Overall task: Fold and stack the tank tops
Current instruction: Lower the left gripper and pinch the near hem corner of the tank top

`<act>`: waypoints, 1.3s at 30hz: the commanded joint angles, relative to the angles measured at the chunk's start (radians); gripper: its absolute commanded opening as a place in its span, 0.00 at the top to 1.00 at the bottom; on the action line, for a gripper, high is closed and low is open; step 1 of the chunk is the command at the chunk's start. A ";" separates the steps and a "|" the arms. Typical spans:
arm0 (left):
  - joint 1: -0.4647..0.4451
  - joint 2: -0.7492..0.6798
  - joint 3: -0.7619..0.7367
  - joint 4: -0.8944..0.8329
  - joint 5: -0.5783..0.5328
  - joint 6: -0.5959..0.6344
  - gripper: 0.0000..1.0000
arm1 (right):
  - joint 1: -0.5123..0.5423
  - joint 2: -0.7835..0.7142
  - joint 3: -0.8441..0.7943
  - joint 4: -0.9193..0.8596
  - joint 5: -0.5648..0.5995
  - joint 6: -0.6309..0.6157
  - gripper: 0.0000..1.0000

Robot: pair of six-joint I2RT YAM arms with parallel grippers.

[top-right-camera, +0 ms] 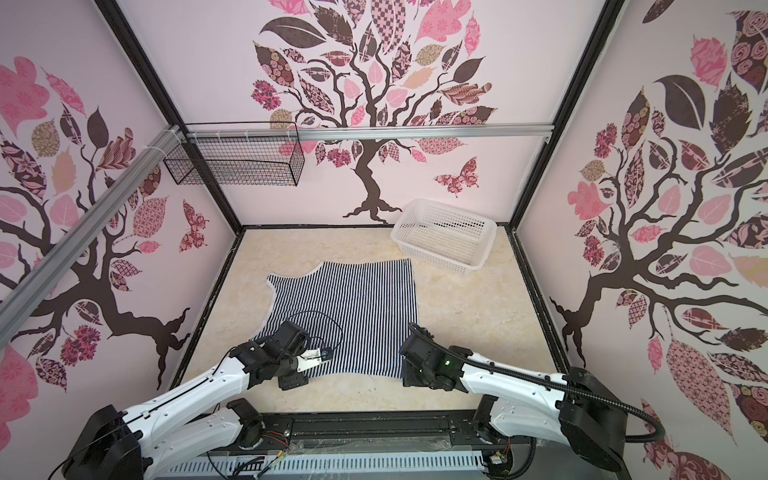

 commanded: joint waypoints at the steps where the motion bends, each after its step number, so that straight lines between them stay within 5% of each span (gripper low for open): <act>1: -0.004 -0.016 0.003 -0.033 0.053 0.001 0.27 | 0.007 0.003 0.036 -0.021 0.026 0.012 0.42; 21: -0.005 0.065 -0.035 0.024 -0.014 0.031 0.32 | 0.008 0.004 0.033 -0.016 0.020 0.015 0.52; 28: -0.005 0.070 -0.030 0.010 -0.003 0.026 0.51 | 0.008 0.001 0.033 -0.017 0.021 0.015 0.54; 39: -0.005 0.047 -0.025 -0.030 0.016 0.025 0.63 | 0.008 0.011 0.045 -0.018 0.021 0.006 0.55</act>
